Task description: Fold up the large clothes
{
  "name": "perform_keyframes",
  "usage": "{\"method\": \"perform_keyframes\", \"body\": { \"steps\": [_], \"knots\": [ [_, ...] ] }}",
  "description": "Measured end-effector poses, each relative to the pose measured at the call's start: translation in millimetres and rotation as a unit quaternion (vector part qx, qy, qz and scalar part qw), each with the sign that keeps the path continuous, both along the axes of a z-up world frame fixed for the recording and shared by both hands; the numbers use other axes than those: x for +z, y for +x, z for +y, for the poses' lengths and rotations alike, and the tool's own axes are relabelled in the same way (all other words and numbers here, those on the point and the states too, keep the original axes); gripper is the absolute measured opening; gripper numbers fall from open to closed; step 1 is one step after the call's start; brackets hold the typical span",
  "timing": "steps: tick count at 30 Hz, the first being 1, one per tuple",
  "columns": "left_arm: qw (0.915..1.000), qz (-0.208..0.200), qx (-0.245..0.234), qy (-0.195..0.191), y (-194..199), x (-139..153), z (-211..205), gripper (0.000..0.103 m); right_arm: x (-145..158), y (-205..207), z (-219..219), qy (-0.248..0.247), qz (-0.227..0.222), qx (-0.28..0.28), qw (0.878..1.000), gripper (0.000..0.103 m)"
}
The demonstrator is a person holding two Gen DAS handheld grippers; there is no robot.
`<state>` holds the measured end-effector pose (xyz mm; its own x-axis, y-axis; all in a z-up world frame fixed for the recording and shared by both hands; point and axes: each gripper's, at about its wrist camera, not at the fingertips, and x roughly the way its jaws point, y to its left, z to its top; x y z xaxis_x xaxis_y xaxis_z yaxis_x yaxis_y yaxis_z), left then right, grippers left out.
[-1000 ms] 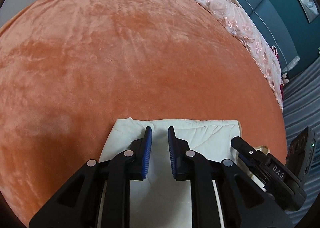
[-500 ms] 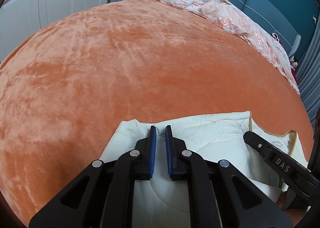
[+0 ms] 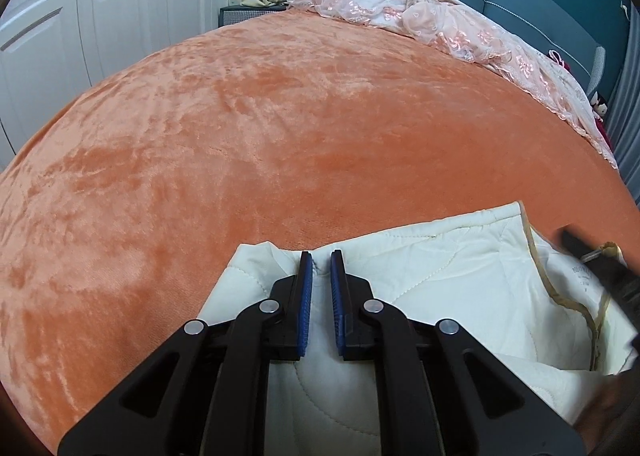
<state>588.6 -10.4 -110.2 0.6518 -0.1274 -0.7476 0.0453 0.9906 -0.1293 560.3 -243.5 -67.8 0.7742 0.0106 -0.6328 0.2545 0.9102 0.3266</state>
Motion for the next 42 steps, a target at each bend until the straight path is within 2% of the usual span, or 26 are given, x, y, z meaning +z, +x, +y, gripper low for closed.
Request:
{"method": "perform_keyframes", "body": {
  "steps": [2,3,4,5,6,7,8,9,11,13,14,17,20,22,24,27,31,36,40,42],
  "knots": [
    [1.0,0.007,0.003,0.007,0.0,7.1,-0.8,0.01,23.4,-22.1,-36.1,0.021,-0.017,-0.041,0.999,0.007],
    [0.9996,0.007,0.007,0.025,-2.4,15.7,-4.5,0.01,32.3,-32.0,-55.0,0.03,-0.017,-0.05,0.998,0.009],
    [0.9991,0.001,0.007,0.042,-7.0,26.9,-10.0,0.01,40.1,-43.0,-75.3,0.033,-0.017,-0.056,0.998,0.011],
    [0.999,-0.012,-0.007,0.042,-14.0,41.6,-17.9,0.009,45.8,-52.5,-94.8,0.028,-0.013,-0.064,0.998,0.012],
    [0.999,-0.021,-0.028,0.028,-20.5,55.3,-27.4,0.01,48.5,-61.5,-113.9,0.019,-0.002,-0.07,0.997,0.014],
    [0.9984,-0.024,-0.05,0.013,-25.6,67.5,-39.7,0.016,47.8,-69.5,-132.9,0.016,0.013,-0.074,0.997,0.016],
    [0.997,-0.023,-0.073,-0.006,-29.1,78.8,-55.6,0.03,44.7,-76.4,-149.1,0.02,0.027,-0.076,0.997,0.016],
    [0.9946,-0.017,-0.099,-0.026,-31.3,86.8,-72.5,0.037,40.3,-82.2,-163.3,0.026,0.042,-0.08,0.996,0.016],
    [0.9863,0.001,-0.153,-0.061,-35.6,95.3,-113.6,0.041,27.4,-92.1,-185.7,0.045,0.07,-0.074,0.994,0.016],
    [0.9726,0.046,-0.213,-0.082,-35.3,89.8,-161.8,0.041,13.2,-98.3,-198.5,0.066,0.088,-0.06,0.992,0.016],
    [0.9659,0.068,-0.237,-0.081,-34.9,82.3,-186.1,0.041,5.1,-99.9,-202.9,0.078,0.095,-0.052,0.991,0.016],
    [0.9601,0.088,-0.263,-0.039,-36.9,60.2,-239.3,0.039,-13.7,-100.6,-206.5,0.093,0.113,-0.033,0.989,0.014],
    [0.9538,0.112,-0.277,-0.028,-38.4,38.8,-268.1,0.035,-25.5,-100.3,-202.8,0.089,0.126,-0.015,0.988,0.013],
    [0.9538,0.11,-0.279,-0.003,-41.2,25.9,-277.2,0.034,-29.6,-101.3,-204.0,0.085,0.129,-0.018,0.988,0.003],
    [0.9556,0.098,-0.278,0.01,-43.9,18.8,-279.6,0.034,-33.2,-103.1,-207.7,0.089,0.126,-0.03,0.988,0.0],
    [0.9623,0.082,-0.259,0.005,-44.0,13.4,-274.5,0.03,-36.9,-107.8,-214.5,0.089,0.11,-0.058,0.988,0.0],
    [0.9696,0.061,-0.237,-0.01,-47.4,8.5,-269.1,0.024,-38.3,-108.9,-210.5,0.06,0.098,-0.08,0.99,0.0],
    [0.9713,0.038,-0.235,-0.004,-49.2,5.2,-269.2,0.023,-42.9,-103.8,-207.6,0.034,0.101,-0.088,0.99,0.0],
    [0.9724,0.029,-0.231,-0.01,-51.5,9.9,-264.5,0.024,-41.1,-102.4,-209.0,0.031,0.104,-0.089,0.99,0.0],
    [0.9785,0.021,-0.205,-0.008,-52.8,24.0,-251.2,0.027,-34.7,-104.5,-211.2,0.033,0.107,-0.094,0.989,0.0]
  ]
}}
